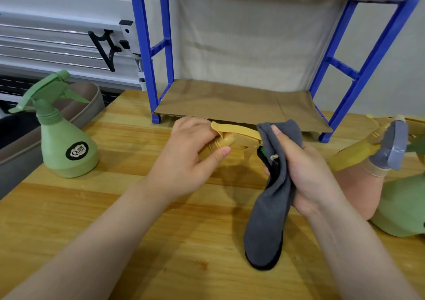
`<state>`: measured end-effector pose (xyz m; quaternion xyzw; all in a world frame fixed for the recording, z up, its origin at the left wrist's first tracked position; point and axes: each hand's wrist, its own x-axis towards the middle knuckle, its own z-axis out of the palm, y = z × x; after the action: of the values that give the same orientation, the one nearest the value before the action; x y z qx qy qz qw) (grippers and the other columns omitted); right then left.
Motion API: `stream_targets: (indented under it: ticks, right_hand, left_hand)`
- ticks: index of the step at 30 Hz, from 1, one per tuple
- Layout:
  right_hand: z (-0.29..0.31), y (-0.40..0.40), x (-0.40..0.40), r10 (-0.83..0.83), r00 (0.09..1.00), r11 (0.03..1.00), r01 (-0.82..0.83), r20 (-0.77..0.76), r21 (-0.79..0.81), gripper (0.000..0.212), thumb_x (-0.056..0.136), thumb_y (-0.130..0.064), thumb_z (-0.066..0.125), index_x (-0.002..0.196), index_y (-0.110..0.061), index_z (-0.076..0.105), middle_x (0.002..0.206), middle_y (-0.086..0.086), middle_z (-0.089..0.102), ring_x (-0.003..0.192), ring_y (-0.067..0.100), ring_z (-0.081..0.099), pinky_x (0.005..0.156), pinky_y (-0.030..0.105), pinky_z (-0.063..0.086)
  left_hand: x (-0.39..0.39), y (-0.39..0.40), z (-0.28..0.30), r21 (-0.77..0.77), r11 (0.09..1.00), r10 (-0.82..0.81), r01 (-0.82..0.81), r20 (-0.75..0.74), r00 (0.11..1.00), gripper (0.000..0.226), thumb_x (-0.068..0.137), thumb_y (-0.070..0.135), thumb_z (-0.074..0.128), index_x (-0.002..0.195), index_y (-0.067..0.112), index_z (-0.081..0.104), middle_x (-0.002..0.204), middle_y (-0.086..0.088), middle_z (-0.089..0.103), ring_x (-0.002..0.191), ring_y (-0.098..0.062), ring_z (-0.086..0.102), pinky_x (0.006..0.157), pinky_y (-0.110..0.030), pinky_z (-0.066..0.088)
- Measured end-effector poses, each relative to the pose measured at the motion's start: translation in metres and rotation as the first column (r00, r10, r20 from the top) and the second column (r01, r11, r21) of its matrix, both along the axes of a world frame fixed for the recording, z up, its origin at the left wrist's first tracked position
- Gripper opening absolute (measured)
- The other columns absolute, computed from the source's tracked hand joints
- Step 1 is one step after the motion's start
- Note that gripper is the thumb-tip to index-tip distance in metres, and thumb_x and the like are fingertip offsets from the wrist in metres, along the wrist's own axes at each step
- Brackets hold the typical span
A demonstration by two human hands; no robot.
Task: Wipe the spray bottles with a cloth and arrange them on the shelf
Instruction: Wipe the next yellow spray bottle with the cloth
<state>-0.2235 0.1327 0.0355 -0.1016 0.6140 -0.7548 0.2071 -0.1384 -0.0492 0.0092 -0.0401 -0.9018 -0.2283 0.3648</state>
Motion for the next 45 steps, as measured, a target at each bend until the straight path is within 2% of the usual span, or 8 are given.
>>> stream_targets:
  ticks: [5, 10, 15, 20, 25, 29, 36, 45]
  right_hand:
    - [-0.007, 0.002, -0.011, 0.107, 0.984, 0.994, -0.106, 0.145, -0.014, 0.032, 0.086, -0.044, 0.066, 0.083, -0.013, 0.060, 0.056, -0.001, 0.052, 0.045, 0.010, 0.051, 0.041, 0.020, 0.042]
    - [-0.016, -0.006, -0.018, 0.296, 0.891, 0.930, -0.187, 0.344, -0.316, 0.044, 0.061, -0.038, 0.081, 0.086, -0.018, 0.052, 0.051, -0.003, 0.044, 0.040, 0.007, 0.045, 0.037, 0.017, 0.040]
    - [-0.018, 0.001, -0.023, 0.040, 0.985, 0.999, -0.037, 0.170, -0.021, 0.030, 0.087, -0.034, 0.069, 0.105, -0.010, 0.072, 0.093, 0.011, 0.075, 0.085, 0.023, 0.073, 0.078, 0.033, 0.057]
    - [-0.006, 0.009, -0.019, 0.107, 0.978, 0.958, -0.053, -0.179, 0.282, 0.015, 0.092, -0.011, 0.053, 0.102, -0.011, 0.064, 0.083, 0.006, 0.068, 0.083, 0.020, 0.066, 0.069, 0.028, 0.051]
    - [0.000, 0.028, -0.023, 0.487, 0.830, 0.702, -0.188, -0.270, 0.687, 0.013, 0.088, -0.016, 0.058, 0.101, -0.018, 0.060, 0.095, 0.005, 0.068, 0.089, 0.018, 0.065, 0.081, 0.037, 0.052]
    - [-0.009, 0.049, -0.016, 0.670, 0.687, 0.493, -0.129, -0.281, 0.860, 0.010, 0.087, -0.024, 0.062, 0.096, -0.022, 0.058, 0.093, -0.005, 0.067, 0.088, 0.014, 0.062, 0.080, 0.037, 0.051]
    - [-0.030, 0.076, 0.001, 0.542, 0.714, 0.613, 0.024, -0.443, 0.790, 0.014, 0.087, -0.036, 0.062, 0.098, -0.033, 0.054, 0.084, -0.012, 0.065, 0.078, 0.006, 0.061, 0.069, 0.034, 0.052]
    - [-0.041, 0.099, 0.013, 0.330, 0.754, 0.786, 0.114, -0.568, 0.608, 0.016, 0.089, -0.029, 0.063, 0.090, -0.025, 0.048, 0.073, -0.008, 0.060, 0.066, 0.004, 0.056, 0.056, 0.020, 0.042]
  left_hand:
    - [0.000, -0.003, 0.000, -0.115, 0.993, 0.022, -0.018, 0.033, 0.999, 0.032, 0.093, 0.041, 0.051, 0.094, 0.015, 0.068, 0.094, 0.002, 0.065, 0.104, -0.014, 0.053, 0.098, -0.037, 0.035]
    - [-0.001, 0.000, 0.000, -0.095, 0.995, 0.034, -0.037, -0.029, 0.999, 0.032, 0.092, 0.040, 0.052, 0.098, 0.013, 0.068, 0.097, 0.007, 0.064, 0.106, -0.009, 0.050, 0.097, -0.036, 0.035]
    - [-0.002, 0.007, -0.003, 0.211, 0.977, -0.035, 0.037, -0.016, 0.999, 0.031, 0.091, 0.043, 0.053, 0.109, 0.022, 0.067, 0.105, 0.030, 0.054, 0.112, 0.007, 0.046, 0.099, -0.031, 0.039]
    - [-0.004, 0.012, 0.000, 0.419, 0.899, -0.127, 0.126, -0.024, 0.992, 0.025, 0.091, 0.040, 0.056, 0.107, 0.025, 0.066, 0.105, 0.009, 0.058, 0.109, -0.013, 0.055, 0.095, -0.022, 0.043]
    - [-0.009, 0.015, 0.007, 0.475, 0.877, -0.060, 0.074, -0.044, 0.997, 0.019, 0.086, 0.046, 0.059, 0.104, 0.039, 0.063, 0.104, 0.024, 0.061, 0.109, -0.007, 0.057, 0.096, -0.022, 0.043]
    - [-0.023, 0.019, 0.014, 0.532, 0.846, -0.052, 0.030, 0.026, 0.998, 0.015, 0.089, 0.030, 0.067, 0.103, 0.036, 0.065, 0.104, 0.014, 0.066, 0.102, -0.003, 0.059, 0.093, -0.027, 0.048]
    - [-0.063, 0.056, 0.023, 0.627, 0.776, -0.128, 0.068, 0.051, 0.990, 0.004, 0.090, 0.022, 0.068, 0.094, 0.022, 0.070, 0.084, 0.012, 0.066, 0.076, 0.001, 0.058, 0.073, -0.019, 0.046]
    - [-0.104, 0.100, 0.023, 0.658, 0.750, -0.215, 0.064, 0.152, 0.965, 0.017, 0.089, 0.022, 0.069, 0.103, 0.012, 0.071, 0.099, -0.003, 0.074, 0.095, -0.018, 0.067, 0.088, -0.034, 0.052]
